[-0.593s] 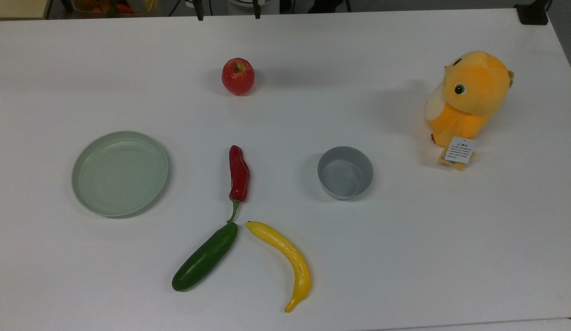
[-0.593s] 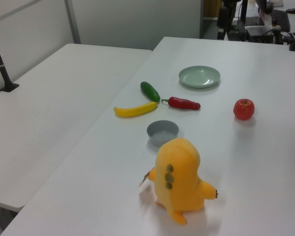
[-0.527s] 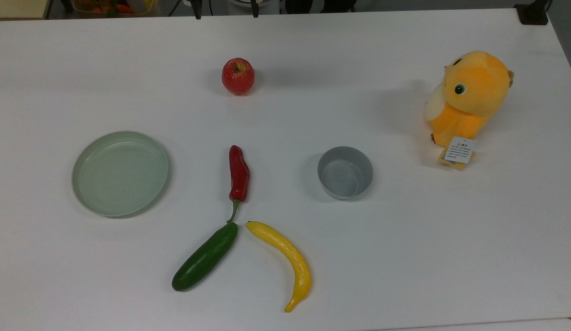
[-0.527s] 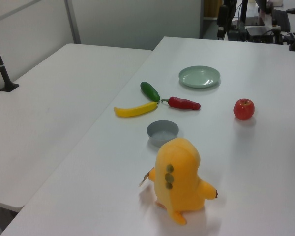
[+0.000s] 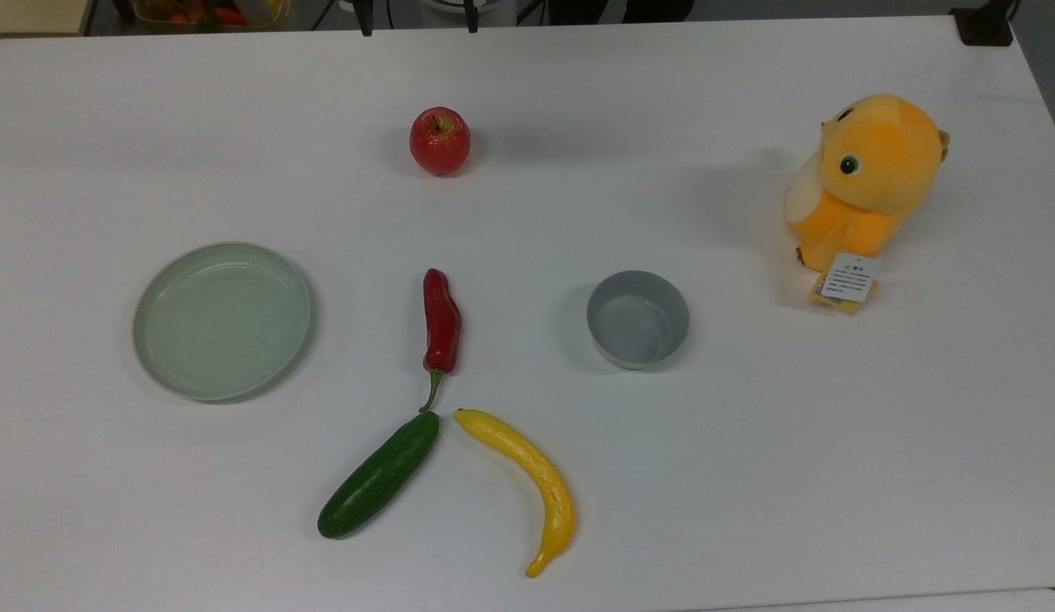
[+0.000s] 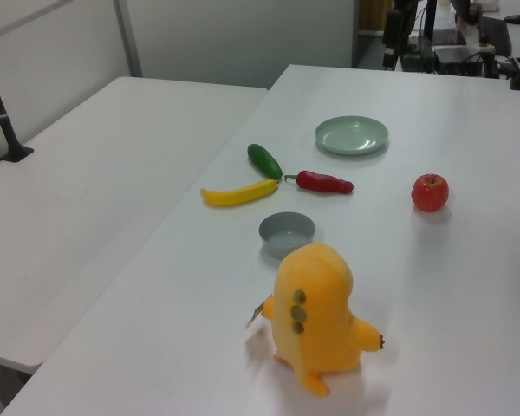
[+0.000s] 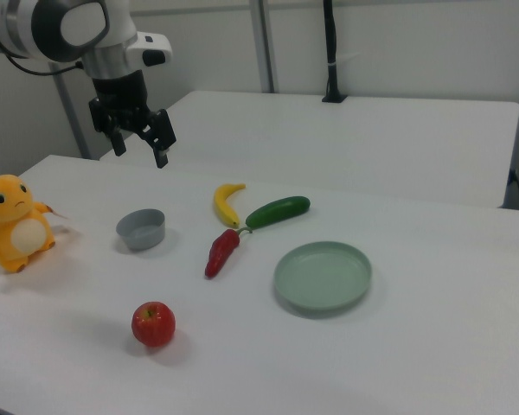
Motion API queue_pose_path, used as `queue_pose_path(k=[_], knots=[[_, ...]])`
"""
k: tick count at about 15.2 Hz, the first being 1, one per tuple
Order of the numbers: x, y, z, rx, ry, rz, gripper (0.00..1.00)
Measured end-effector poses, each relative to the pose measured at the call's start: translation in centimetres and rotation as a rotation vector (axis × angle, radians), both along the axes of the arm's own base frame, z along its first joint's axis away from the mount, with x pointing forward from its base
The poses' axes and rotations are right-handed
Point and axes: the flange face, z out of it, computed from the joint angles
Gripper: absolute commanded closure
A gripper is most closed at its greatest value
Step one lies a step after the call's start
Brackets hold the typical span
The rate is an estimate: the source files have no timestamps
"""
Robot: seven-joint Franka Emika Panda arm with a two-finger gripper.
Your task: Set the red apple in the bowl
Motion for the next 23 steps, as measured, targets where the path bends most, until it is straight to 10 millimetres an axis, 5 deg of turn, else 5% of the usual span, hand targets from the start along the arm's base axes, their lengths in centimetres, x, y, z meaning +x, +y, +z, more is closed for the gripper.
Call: queue_pose_path(k=[8,16,23], knots=[[-1.5,0.0,-2.4,-0.006,0.128,0.159,0.00],[-3.2,-1.0,-8.4,-0.065,0.290,0.472,0.00],[-4.8,-1.6,-16.5,-0.114,0.388,0.530,0.00]])
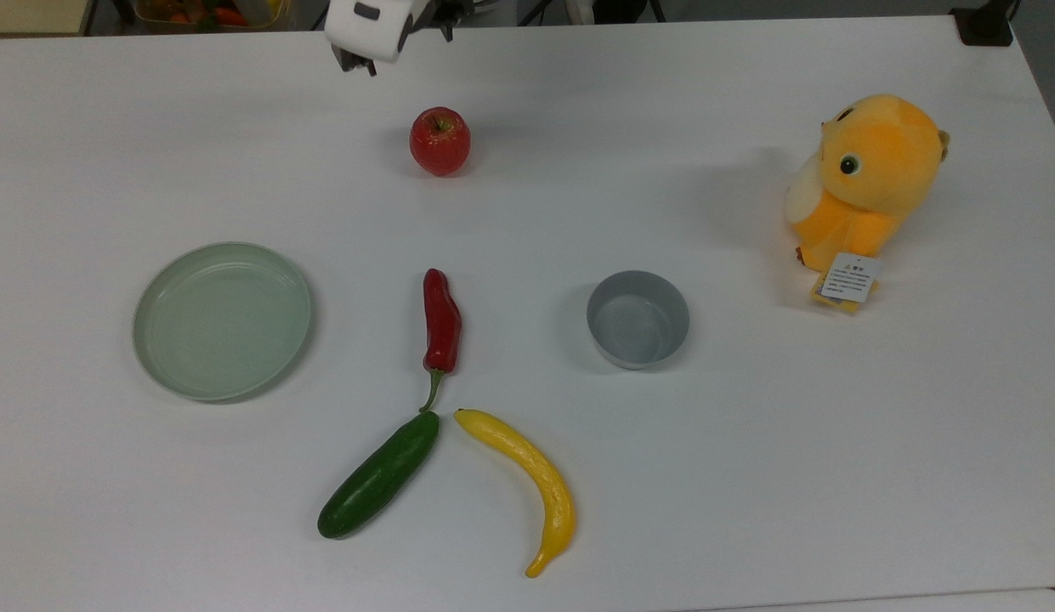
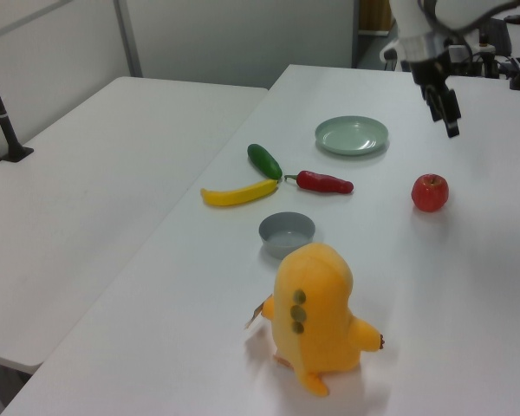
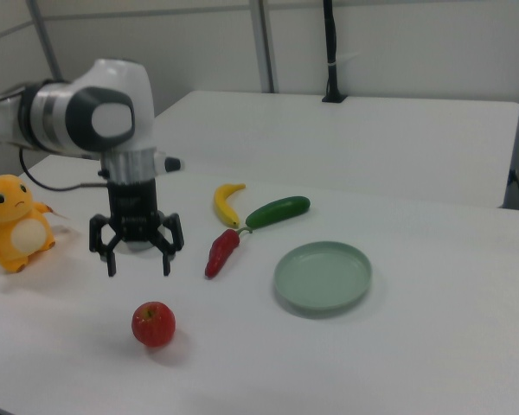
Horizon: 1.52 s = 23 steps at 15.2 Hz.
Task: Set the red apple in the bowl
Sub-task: 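Move the open gripper over the red apple, then lower the gripper around the red apple and close it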
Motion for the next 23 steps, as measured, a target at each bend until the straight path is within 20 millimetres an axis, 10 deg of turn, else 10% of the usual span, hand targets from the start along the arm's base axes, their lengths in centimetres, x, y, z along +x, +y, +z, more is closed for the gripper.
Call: queue_pose_path(k=[8,23], knots=[[-1.7,0.4,-8.0,0.008,-0.042,0.028,0.00],[-2.8,3.6,-14.9,-0.096,-0.166,0.115,0.00]])
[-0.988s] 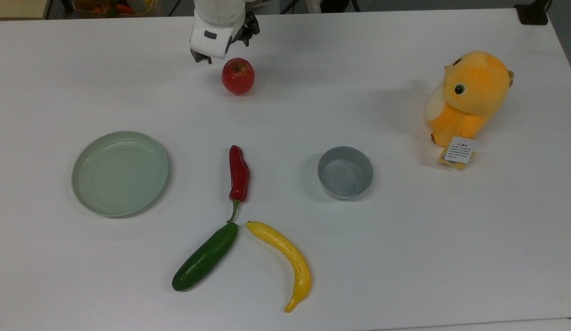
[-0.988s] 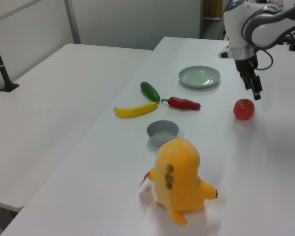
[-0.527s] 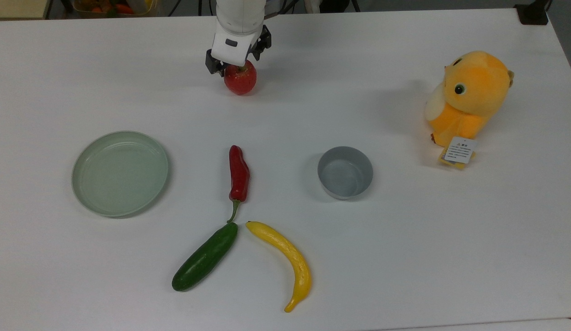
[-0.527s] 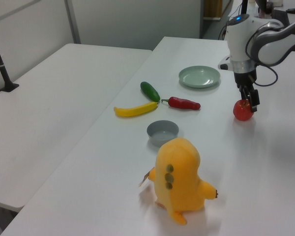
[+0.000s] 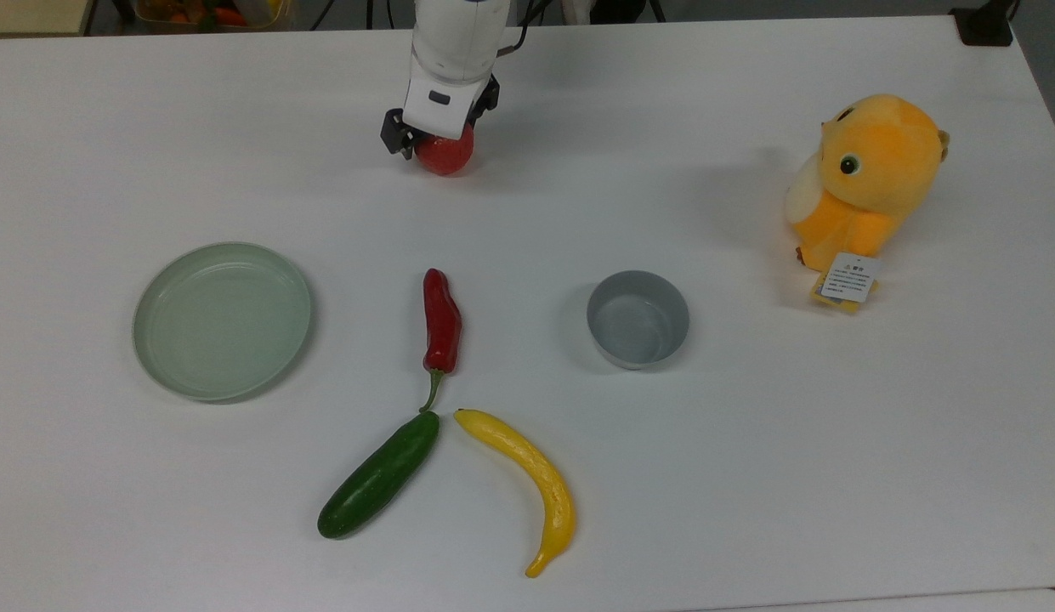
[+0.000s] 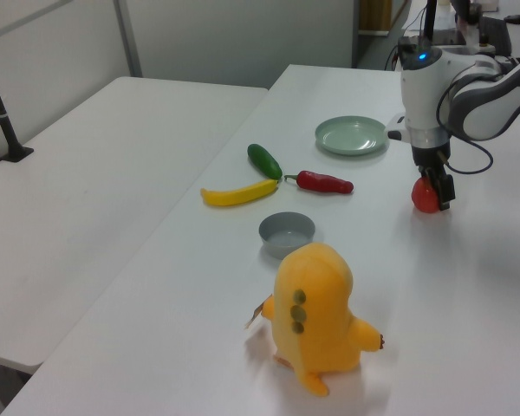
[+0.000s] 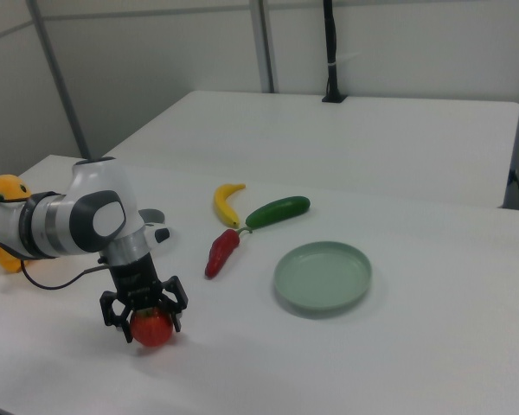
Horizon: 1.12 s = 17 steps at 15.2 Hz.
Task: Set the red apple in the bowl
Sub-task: 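Lower the gripper around the red apple and close it, then lift the red apple off the table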
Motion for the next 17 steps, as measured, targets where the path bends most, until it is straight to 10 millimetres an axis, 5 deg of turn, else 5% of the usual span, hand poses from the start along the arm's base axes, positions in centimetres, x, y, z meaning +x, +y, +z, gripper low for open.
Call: queue_pose_path(k=[1,2,6,8,13,17], knots=[[0.0,0.0,-0.3,-0.005,0.002,0.004,0.00],[0.1,-0.1,-0.5,-0.008,0.002,0.007,0.10],[0.1,-0.1,-0.7,-0.010,0.003,0.009,0.66],[0.1,-0.1,-0.7,-0.010,0.003,0.008,0.83],[0.5,-0.1,0.0,-0.012,-0.017,-0.012,0.84],[2.3,-0.1,3.9,-0.016,-0.073,-0.035,0.84]])
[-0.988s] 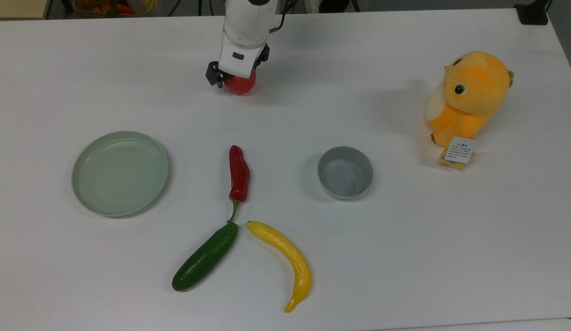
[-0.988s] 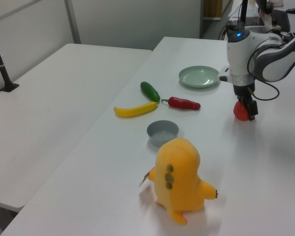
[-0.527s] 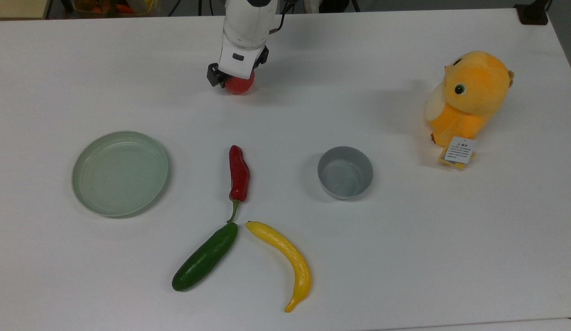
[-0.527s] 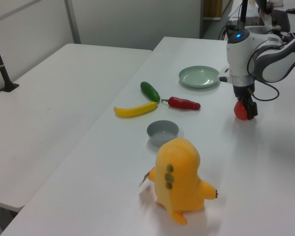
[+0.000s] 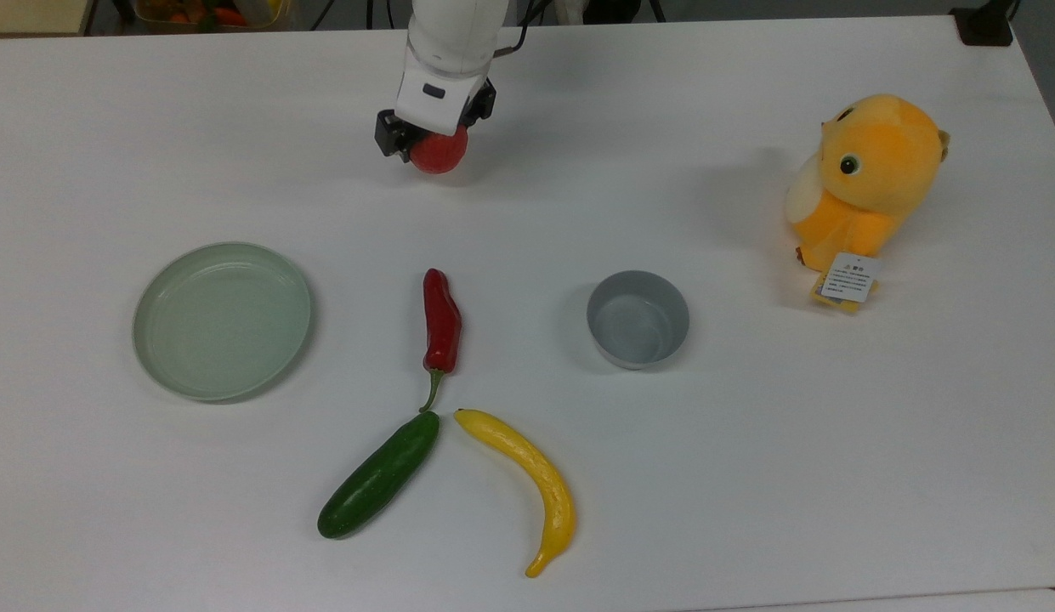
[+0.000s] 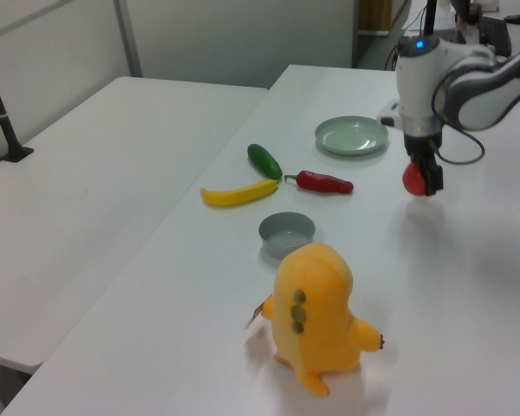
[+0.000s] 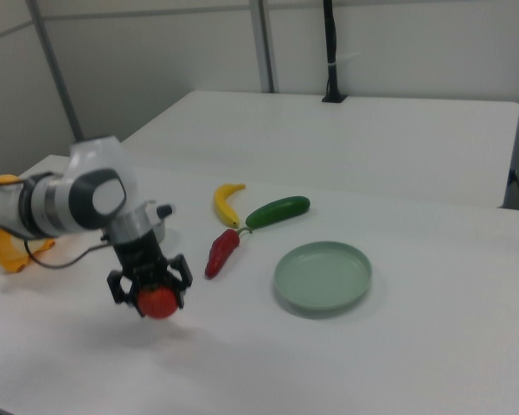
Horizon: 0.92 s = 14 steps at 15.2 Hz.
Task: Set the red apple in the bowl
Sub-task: 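Lift the red apple off the table, then carry the apple over the grey metal bowl and lower it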
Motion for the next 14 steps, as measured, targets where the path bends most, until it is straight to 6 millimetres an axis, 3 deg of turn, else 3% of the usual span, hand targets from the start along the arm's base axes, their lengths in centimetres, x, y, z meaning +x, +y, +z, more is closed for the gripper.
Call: queue_pose_path(k=[5,9,11,14], knots=[[3.4,0.5,10.6,0.086,-0.035,-0.113,0.82],[4.5,1.2,18.9,0.170,-0.065,-0.155,0.82],[4.8,1.5,21.5,0.197,-0.095,-0.156,0.77],[5.3,2.1,23.3,0.234,-0.126,-0.153,0.76]])
